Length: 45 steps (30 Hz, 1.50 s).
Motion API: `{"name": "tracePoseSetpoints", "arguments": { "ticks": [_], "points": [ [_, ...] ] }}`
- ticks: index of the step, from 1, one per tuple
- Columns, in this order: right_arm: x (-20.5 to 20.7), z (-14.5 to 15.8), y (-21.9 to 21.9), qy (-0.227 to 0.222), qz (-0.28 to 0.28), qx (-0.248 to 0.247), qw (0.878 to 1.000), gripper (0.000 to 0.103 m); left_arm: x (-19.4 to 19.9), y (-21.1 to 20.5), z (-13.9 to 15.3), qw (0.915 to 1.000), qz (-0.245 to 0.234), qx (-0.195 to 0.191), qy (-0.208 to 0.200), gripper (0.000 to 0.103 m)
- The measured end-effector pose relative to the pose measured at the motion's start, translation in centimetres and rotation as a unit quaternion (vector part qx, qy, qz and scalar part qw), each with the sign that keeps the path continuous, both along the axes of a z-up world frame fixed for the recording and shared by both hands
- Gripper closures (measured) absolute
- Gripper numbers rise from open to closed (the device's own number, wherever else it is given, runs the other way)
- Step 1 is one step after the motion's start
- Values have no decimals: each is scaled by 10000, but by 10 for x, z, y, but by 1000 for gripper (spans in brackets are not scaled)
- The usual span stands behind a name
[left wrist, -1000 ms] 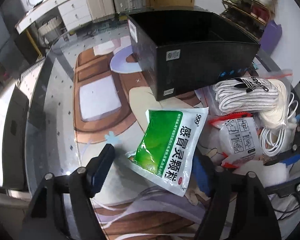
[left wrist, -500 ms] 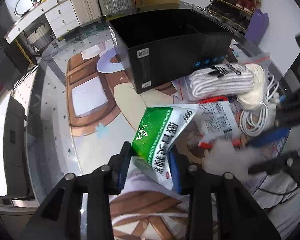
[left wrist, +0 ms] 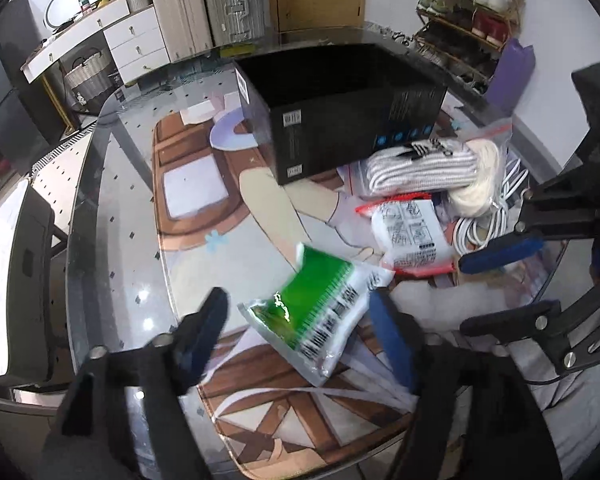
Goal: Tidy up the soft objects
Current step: 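Grasp the white foam strip with the right tool while the left tool grasps the green sachet, then carry the foam strip and green sachet into the black box and release both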
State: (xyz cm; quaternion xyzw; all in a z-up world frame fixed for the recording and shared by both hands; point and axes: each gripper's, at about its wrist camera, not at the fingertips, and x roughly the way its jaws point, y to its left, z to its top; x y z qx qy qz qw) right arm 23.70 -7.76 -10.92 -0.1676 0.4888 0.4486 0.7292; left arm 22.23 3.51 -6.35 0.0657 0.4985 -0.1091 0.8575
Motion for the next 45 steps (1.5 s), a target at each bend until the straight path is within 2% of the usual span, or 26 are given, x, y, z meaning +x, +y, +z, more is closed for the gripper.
{"name": "tracePoseSetpoints", "arguments": {
  "ticks": [4,7,10,12,16,20,21,23,24,26,30,34,41,45],
  "points": [
    [-2,1,0,-44,33,10,10000,66,10,2,-9,9995,-271,140,95,23],
    [-3,0,-4,-22,3,15,10000,66,10,3,-14,9986,-442,-74,271,24],
    [-2,1,-5,28,-2,62,10000,66,3,2,-4,9973,-636,-339,110,24],
    [-2,2,-5,36,20,93,9999,66,5,-1,-4,9976,-633,-259,87,24],
    [-5,7,-5,-70,65,116,9999,66,13,-8,-19,9977,-646,154,152,24],
    [-7,14,-7,-85,104,200,9997,66,14,-8,-21,9976,-652,67,222,25],
    [-8,14,-7,-77,125,209,9997,66,13,-8,-23,9974,-669,68,256,26],
    [-11,15,-6,-81,164,199,9996,66,13,-10,-29,9969,-686,168,353,42],
    [-12,15,-5,-88,198,183,9996,66,14,-10,-31,9968,-687,150,389,43],
    [-15,15,-3,-137,262,151,9995,66,15,-8,-31,9970,-640,45,443,54],
    [-21,16,1,-253,332,103,9991,66,16,-4,-30,9976,-518,-16,454,67],
    [-23,12,5,-319,405,-11,9987,66,11,-7,-28,9975,-554,31,444,70],
    [-10,6,3,-498,180,-210,9984,66,7,-9,-21,9979,-541,29,365,71],
    [-4,-6,5,-409,202,-362,9983,58,4,-7,-17,9983,-493,7,307,71]
  ]
}}
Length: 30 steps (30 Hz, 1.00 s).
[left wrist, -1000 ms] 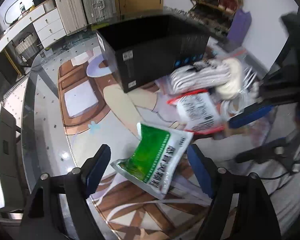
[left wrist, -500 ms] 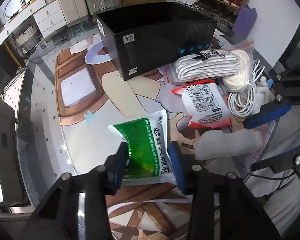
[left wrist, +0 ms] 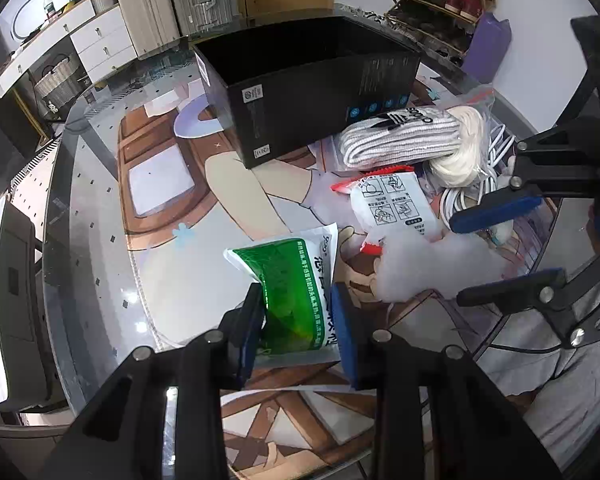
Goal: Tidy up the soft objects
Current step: 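Carry the foam strip and green sachet into the black box and release both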
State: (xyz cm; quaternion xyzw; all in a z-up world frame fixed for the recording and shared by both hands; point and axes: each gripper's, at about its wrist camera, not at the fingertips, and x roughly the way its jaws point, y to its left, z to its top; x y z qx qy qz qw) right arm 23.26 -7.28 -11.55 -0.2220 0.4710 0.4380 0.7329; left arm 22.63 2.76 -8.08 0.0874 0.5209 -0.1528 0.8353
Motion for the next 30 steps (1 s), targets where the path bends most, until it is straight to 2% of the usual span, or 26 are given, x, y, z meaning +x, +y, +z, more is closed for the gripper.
{"name": "tracePoseSetpoints", "arguments": {
  "ticks": [3,6,9,16,23,30],
  "points": [
    [-1,-11,4,-62,9,-225,9997,58,-3,-1,1,10000,13,3,-14,71],
    [-1,-13,6,-35,55,-247,9997,58,-4,-1,2,10000,22,0,-27,71],
    [-1,-7,6,-100,23,-236,9997,63,-5,0,4,10000,25,-22,-44,71],
    [-5,14,-1,-204,-66,86,9997,63,-10,2,21,9993,46,-222,-299,71],
    [6,41,-17,-327,-435,564,9969,63,-14,-1,44,9967,85,-332,-737,71],
    [25,81,-43,-684,-1167,1208,9834,63,-10,-6,80,9879,242,-571,-1422,71]
  ]
}}
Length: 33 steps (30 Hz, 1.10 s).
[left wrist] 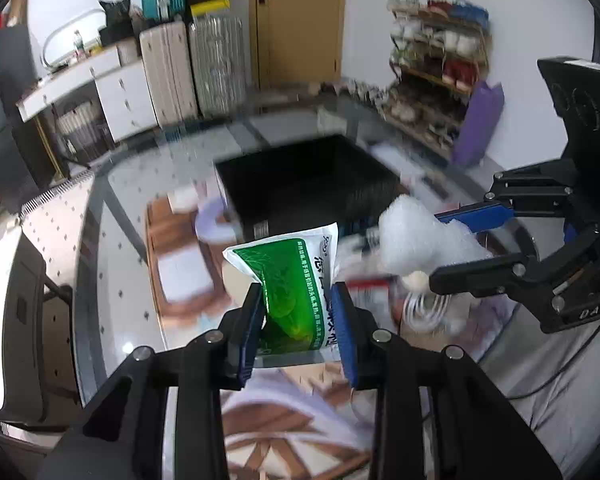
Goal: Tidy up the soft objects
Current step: 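Carry the foam strip and green sachet into the black box and release both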
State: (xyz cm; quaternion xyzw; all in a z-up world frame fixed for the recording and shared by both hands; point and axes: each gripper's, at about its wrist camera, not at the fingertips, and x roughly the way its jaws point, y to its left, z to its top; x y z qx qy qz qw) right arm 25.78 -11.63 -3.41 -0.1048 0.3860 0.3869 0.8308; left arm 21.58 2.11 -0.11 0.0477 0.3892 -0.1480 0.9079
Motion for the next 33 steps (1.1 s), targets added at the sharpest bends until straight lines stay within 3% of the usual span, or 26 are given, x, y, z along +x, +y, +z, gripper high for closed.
{"name": "tracePoseSetpoints", "arguments": {
  "ticks": [5,9,14,21,25,29,31,33],
  "points": [
    [20,21,-11,-326,-603,248,9973,63,17,-6,20,9989,244,-168,-376,71],
    [44,28,-15,-446,-964,309,9939,63,42,-17,26,9977,403,-70,-543,71],
    [75,21,-16,-405,-1293,349,9902,63,73,-23,19,9972,541,-231,-463,71],
    [121,-18,-6,-6,-1644,91,9863,63,116,-28,-10,9969,741,-240,-54,71],
    [132,-34,-7,189,-1723,129,9848,63,129,-30,-24,9965,755,-335,158,71],
    [137,-41,-11,320,-1765,186,9836,63,130,-34,-33,9958,849,-192,299,71],
    [138,-41,-13,325,-1777,190,9834,60,129,-36,-37,9956,860,-158,341,70],
    [135,-39,-15,317,-1761,246,9836,48,128,-36,-38,9950,931,-134,346,66]
  ]
}}
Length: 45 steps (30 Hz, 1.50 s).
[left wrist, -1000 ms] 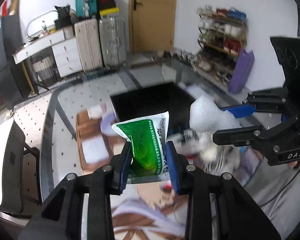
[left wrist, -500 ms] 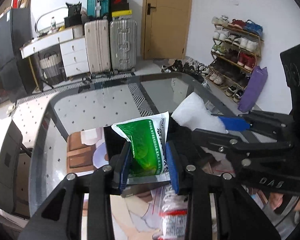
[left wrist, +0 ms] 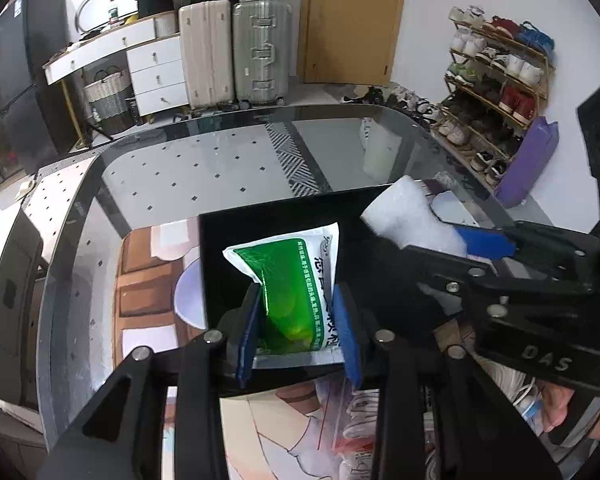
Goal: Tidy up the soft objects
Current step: 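Carry the foam strip and green sachet into the black box and release both, then lower the right tool to the white plush toy while the left tool grasps the red-edged sachet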
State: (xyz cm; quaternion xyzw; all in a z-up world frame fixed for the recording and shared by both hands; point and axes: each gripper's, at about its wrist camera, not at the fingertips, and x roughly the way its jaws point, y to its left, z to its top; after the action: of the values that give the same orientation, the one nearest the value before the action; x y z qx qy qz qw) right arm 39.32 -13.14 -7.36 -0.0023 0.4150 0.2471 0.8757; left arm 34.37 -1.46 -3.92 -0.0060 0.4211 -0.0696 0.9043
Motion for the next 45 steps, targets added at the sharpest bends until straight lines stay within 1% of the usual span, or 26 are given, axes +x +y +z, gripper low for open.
{"name": "tracePoseSetpoints", "arguments": {
  "ticks": [1,2,3,5,6,7,9,10,11,13,17,19,24,28,33,37,41,42,45],
  "points": [
    [-2,2,-1,-7,0,44,10000,46,-1,0,0,10000,63,59,-9,60],
    [-4,3,-4,-1,-14,94,10000,44,-2,0,1,9999,91,105,-36,48],
    [-6,6,-6,2,-9,138,9999,43,-5,0,3,9998,122,150,-101,45],
    [-10,11,-11,-5,35,220,9998,41,-8,5,5,9997,131,142,-148,45],
    [-14,14,-13,-6,49,216,9998,38,-9,5,7,9998,98,96,-155,44],
    [-18,16,-14,-9,56,207,9998,37,-12,7,8,9999,22,23,-153,43],
    [-27,21,-19,-14,93,224,9997,35,-16,8,13,9998,-18,-6,-181,42],
    [-32,24,-21,-3,119,238,9996,35,-23,11,17,9997,-20,-14,-227,39],
    [-38,27,-25,12,157,255,9995,35,-28,11,19,9997,-35,-39,-244,30],
    [-50,31,-29,13,218,232,9995,35,-42,13,24,9994,-103,-133,-288,19],
    [-73,35,-30,0,381,177,9991,35,-67,8,29,9990,-249,-146,-352,19],
    [-88,35,-32,55,514,196,9985,35,-76,5,26,9992,-283,-35,-280,19],
    [-117,31,-42,95,587,143,9981,35,-89,-4,15,9987,-383,321,-110,19],
    [-135,23,-49,116,627,-34,9980,35,-94,-5,6,9988,-438,193,102,19],
    [-146,12,-64,315,638,-54,9974,35,-104,-4,0,9984,-502,95,242,19],
    [-144,-4,-72,540,622,-300,9962,35,-111,-7,-9,9974,-578,223,365,19],
    [-140,-24,-81,942,663,-308,9929,35,-112,-9,-18,9962,-626,413,446,19],
    [-139,-30,-83,1047,677,-318,9917,35,-112,-9,-20,9960,-633,405,484,19],
    [-140,-35,-87,1078,633,-434,9912,35,-109,-12,-26,9946,-755,272,651,19]
  ]
}}
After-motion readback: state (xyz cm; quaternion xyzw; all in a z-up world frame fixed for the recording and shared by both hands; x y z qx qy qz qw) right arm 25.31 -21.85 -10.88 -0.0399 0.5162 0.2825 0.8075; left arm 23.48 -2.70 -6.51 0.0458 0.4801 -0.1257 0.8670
